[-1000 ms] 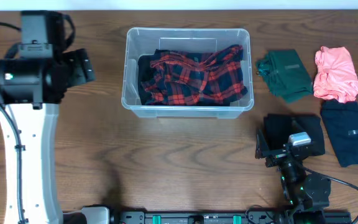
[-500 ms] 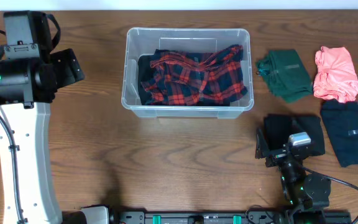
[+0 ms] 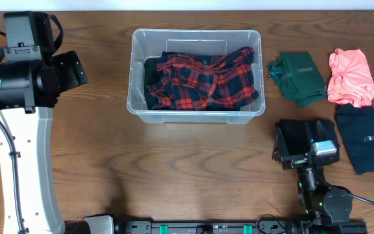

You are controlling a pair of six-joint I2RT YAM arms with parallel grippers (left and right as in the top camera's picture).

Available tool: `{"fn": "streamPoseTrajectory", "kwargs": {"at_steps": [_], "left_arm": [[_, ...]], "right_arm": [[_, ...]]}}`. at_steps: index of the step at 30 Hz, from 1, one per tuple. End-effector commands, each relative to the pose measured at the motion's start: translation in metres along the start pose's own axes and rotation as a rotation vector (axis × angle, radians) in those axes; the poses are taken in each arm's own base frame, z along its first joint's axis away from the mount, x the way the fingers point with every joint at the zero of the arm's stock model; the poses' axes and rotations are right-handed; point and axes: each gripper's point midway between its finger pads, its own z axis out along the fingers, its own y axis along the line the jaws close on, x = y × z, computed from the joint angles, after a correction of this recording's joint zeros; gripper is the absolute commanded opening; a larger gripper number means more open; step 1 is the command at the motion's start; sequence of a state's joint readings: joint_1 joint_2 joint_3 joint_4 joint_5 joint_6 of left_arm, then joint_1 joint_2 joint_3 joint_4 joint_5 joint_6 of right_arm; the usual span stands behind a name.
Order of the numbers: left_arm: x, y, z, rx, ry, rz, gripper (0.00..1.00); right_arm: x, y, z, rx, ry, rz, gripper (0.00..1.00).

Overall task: Pack container
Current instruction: 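Reach the right gripper to the folded green cloth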

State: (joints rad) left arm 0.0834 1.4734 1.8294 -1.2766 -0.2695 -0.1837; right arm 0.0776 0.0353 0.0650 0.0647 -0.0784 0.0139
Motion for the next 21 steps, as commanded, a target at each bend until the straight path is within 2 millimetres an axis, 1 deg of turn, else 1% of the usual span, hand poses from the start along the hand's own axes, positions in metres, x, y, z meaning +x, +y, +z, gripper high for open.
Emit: {"fn": "streamPoseTrajectory", "kwargs": {"at_steps": [1,3,5,7,9,12,13,15,17,18,21], "left_arm": [[-0.001,0.004,-0.002,-0.013,-0.007,-0.006,0.98],[-0.001,0.004,-0.002,-0.013,-0.007,-0.006,0.98],[-0.001,0.004,-0.002,-0.013,-0.007,-0.006,0.98],[-0.001,0.004,-0.002,-0.013,-0.007,-0.006,0.98],[-0.001,0.004,-0.002,-0.013,-0.007,-0.006,0.98],[-0.001,0.004,-0.002,-0.013,-0.007,-0.006,0.98],[-0.001,0.004,-0.002,-0.013,-0.007,-0.006,0.98],[-0.001,0.004,-0.002,-0.013,-0.007,-0.006,0.98],[-0.001,0.004,-0.002,-0.013,-0.007,-0.006,0.98],[-0.001,0.004,-0.002,-0.013,-0.007,-0.006,0.98],[-0.001,0.004,-0.002,-0.013,-0.007,-0.006,0.98]], "right_arm": [[-0.045,-0.003,0.0,0.014,-0.025,0.004,0.99],[-0.063,-0.006,0.008,0.024,0.015,0.007,0.99],[-0.082,-0.01,0.02,0.037,0.056,0.01,0.99],[-0.099,-0.015,0.037,0.05,0.112,0.015,0.99],[-0.112,-0.026,0.057,0.078,0.186,0.023,0.99],[-0.122,-0.043,0.09,0.104,0.313,0.046,0.99],[-0.123,-0.048,0.101,0.102,0.364,0.058,0.99],[-0.118,-0.053,0.121,0.053,0.466,0.031,0.99],[-0.109,-0.056,0.139,-0.022,0.56,-0.053,0.99],[-0.104,-0.061,0.148,-0.031,0.601,-0.075,0.99],[-0.086,-0.071,0.167,-0.027,0.675,-0.055,0.99]]}}
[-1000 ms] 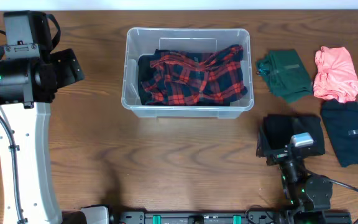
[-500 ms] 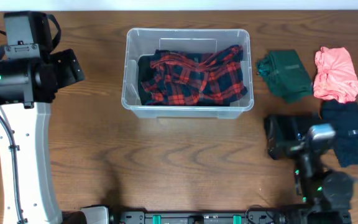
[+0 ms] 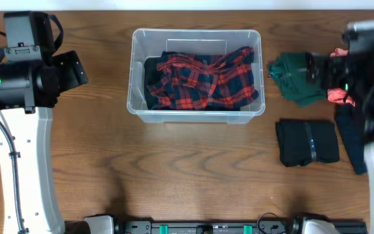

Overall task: Pack container
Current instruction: 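Reach the right gripper to the folded green cloth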

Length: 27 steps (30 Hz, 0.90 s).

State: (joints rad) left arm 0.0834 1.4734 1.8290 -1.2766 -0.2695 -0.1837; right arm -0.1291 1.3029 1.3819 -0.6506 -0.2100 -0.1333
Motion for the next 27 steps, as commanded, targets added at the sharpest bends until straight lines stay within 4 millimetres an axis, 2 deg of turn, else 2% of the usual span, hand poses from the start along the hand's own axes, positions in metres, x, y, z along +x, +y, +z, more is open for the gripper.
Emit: {"fn": "streamPoseTrajectory", "kwargs": {"at_steps": [1,4,6,9,12,16,20,23,27], "left_arm": [[-0.002,0.004,-0.002,-0.013,-0.007,-0.006,0.98],[-0.002,0.004,-0.002,-0.013,-0.007,-0.006,0.98],[-0.002,0.004,-0.002,-0.013,-0.007,-0.006,0.98],[-0.002,0.004,-0.002,-0.013,-0.007,-0.006,0.98],[-0.002,0.004,-0.002,-0.013,-0.007,-0.006,0.98],[-0.002,0.004,-0.002,-0.013,-0.007,-0.006,0.98],[-0.002,0.004,-0.002,-0.013,-0.007,-0.006,0.98],[-0.002,0.004,-0.002,-0.013,-0.007,-0.006,0.98],[-0.002,0.004,-0.002,-0.013,-0.007,-0.006,0.98]], "right_arm": [[-0.003,-0.003,0.02,-0.043,0.037,-0.069,0.99],[0.007,-0.017,0.04,-0.028,0.074,0.018,0.99],[0.021,-0.033,0.053,-0.006,0.12,0.104,0.99],[0.054,-0.062,0.074,0.032,0.215,0.24,0.99],[0.086,-0.083,0.093,0.03,0.298,0.349,0.99],[0.12,-0.094,0.119,-0.028,0.372,0.428,0.99],[0.152,-0.095,0.142,-0.102,0.433,0.433,0.98],[0.162,-0.089,0.156,-0.158,0.44,0.401,0.99],[0.172,-0.093,0.17,-0.16,0.44,0.382,0.98]]}}
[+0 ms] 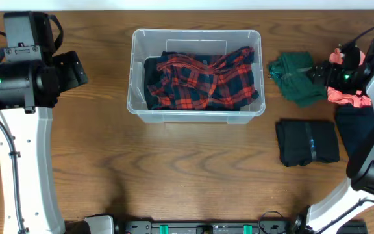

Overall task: Pack container
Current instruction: 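Reach the right gripper to the folded green cloth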

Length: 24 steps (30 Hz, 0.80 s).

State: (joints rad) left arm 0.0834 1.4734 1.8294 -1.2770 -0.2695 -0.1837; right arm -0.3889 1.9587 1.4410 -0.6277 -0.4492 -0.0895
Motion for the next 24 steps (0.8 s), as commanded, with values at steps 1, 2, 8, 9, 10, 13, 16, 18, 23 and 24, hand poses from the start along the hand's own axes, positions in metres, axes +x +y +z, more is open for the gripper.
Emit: {"fn": "streamPoseTrajectory", "kwargs": {"at_steps": [1,2,8,9,10,13,16,18,23,24], "left_arm": [[-0.002,0.004,-0.002,-0.013,-0.007,-0.006,0.98],[-0.002,0.004,-0.002,-0.013,-0.007,-0.006,0.98],[-0.002,0.004,-0.002,-0.013,-0.007,-0.006,0.98],[-0.002,0.004,-0.002,-0.013,-0.007,-0.006,0.98],[-0.002,0.004,-0.002,-0.013,-0.007,-0.006,0.98],[-0.002,0.004,-0.002,-0.013,-0.007,-0.006,0.98],[-0.002,0.004,-0.002,-0.013,-0.007,-0.006,0.98],[-0.002,0.004,-0.002,-0.013,-0.007,-0.006,0.98],[-0.002,0.004,-0.002,-0.013,-0.007,-0.006,0.98],[-0.002,0.004,-0.002,-0.013,-0.007,-0.006,0.98]], "right_arm": [[-0.006,0.002,0.007,-0.042,-0.015,-0.048,0.98],[-0.006,0.0,0.011,-0.04,-0.015,-0.049,0.98],[-0.002,-0.013,0.028,-0.017,-0.002,-0.043,0.97],[-0.001,-0.014,0.03,-0.015,0.002,-0.046,0.97],[0.0,-0.015,0.032,-0.013,0.004,-0.049,0.97],[0.004,-0.02,0.04,-0.009,0.015,-0.05,0.96],[0.01,-0.026,0.049,0.004,0.036,-0.04,0.96],[0.015,-0.029,0.055,0.004,0.05,-0.034,0.96],[0.024,-0.031,0.067,-0.009,0.08,-0.02,0.95],[0.026,-0.031,0.069,-0.015,0.085,-0.017,0.94]]}}
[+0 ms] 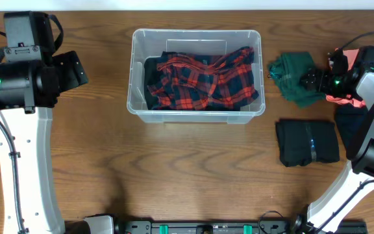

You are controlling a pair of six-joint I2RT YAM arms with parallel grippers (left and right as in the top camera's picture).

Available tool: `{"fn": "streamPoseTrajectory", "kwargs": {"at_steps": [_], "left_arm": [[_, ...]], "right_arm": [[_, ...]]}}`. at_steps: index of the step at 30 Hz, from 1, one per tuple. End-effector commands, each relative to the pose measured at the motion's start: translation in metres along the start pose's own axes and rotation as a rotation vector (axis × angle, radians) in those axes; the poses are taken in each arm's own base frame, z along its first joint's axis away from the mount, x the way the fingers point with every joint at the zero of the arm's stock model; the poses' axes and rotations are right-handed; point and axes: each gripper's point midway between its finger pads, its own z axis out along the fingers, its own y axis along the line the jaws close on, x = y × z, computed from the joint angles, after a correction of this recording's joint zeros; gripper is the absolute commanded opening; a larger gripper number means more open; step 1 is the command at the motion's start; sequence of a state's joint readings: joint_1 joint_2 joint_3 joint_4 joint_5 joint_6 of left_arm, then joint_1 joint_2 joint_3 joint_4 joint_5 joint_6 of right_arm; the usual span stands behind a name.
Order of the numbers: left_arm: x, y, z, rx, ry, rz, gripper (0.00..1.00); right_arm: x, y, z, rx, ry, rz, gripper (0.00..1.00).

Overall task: Pack container
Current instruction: 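Reach the right gripper to the folded green cloth, then grasp and lift the green cloth with the right gripper, then carry the green cloth over the bin and lower it in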

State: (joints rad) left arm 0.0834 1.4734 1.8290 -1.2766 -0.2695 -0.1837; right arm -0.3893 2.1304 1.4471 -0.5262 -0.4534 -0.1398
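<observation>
A clear plastic container (137,107) stands at the back middle of the table with a red and navy plaid shirt (203,79) inside. To its right lies a crumpled green garment (292,77). My right gripper (311,81) is at that garment's right edge; its jaws are too dark and small to read. A pink garment (350,99) shows only partly behind the right arm. A folded black garment (307,143) lies nearer the front. My left arm (28,78) stands at the far left, its fingers hidden.
A dark navy garment (344,123) lies at the right edge, mostly covered by the right arm. The right arm's lower links run from the front right corner up along the table's right side. Bare wooden tabletop lies in front of the container.
My right gripper has shifted a little to the left and forward, from between the pink and green garments to the green garment's right edge. The clothes and the left arm have not moved.
At first my right arm was low at the front, over the black folded garment. Then it was raised over the pink and green clothes at the back right, then beside the pink garment. Now the gripper is at the green garment. The container's contents are unchanged.
</observation>
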Motion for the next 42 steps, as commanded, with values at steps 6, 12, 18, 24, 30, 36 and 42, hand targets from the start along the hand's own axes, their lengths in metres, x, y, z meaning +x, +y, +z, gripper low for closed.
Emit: {"fn": "streamPoseTrajectory", "kwargs": {"at_steps": [6,12,18,24,30,36,42], "left_arm": [[-0.002,0.004,-0.002,-0.013,-0.007,-0.006,0.98],[-0.002,0.004,-0.002,-0.013,-0.007,-0.006,0.98],[-0.002,0.004,-0.002,-0.013,-0.007,-0.006,0.98],[-0.002,0.004,-0.002,-0.013,-0.007,-0.006,0.98],[-0.002,0.004,-0.002,-0.013,-0.007,-0.006,0.98],[-0.002,0.004,-0.002,-0.013,-0.007,-0.006,0.98],[-0.002,0.004,-0.002,-0.013,-0.007,-0.006,0.98]], "right_arm": [[0.008,0.007,0.014,-0.048,0.033,0.021,0.61],[0.007,0.012,0.015,-0.066,0.033,0.071,0.05],[-0.008,0.027,-0.001,-0.113,-0.008,0.099,0.01],[-0.037,0.052,-0.05,-0.131,-0.09,0.069,0.01],[-0.063,0.096,-0.123,-0.14,-0.216,0.01,0.01],[-0.074,0.154,-0.195,-0.16,-0.362,-0.133,0.01],[-0.065,0.234,-0.246,-0.21,-0.486,-0.444,0.01]]}}
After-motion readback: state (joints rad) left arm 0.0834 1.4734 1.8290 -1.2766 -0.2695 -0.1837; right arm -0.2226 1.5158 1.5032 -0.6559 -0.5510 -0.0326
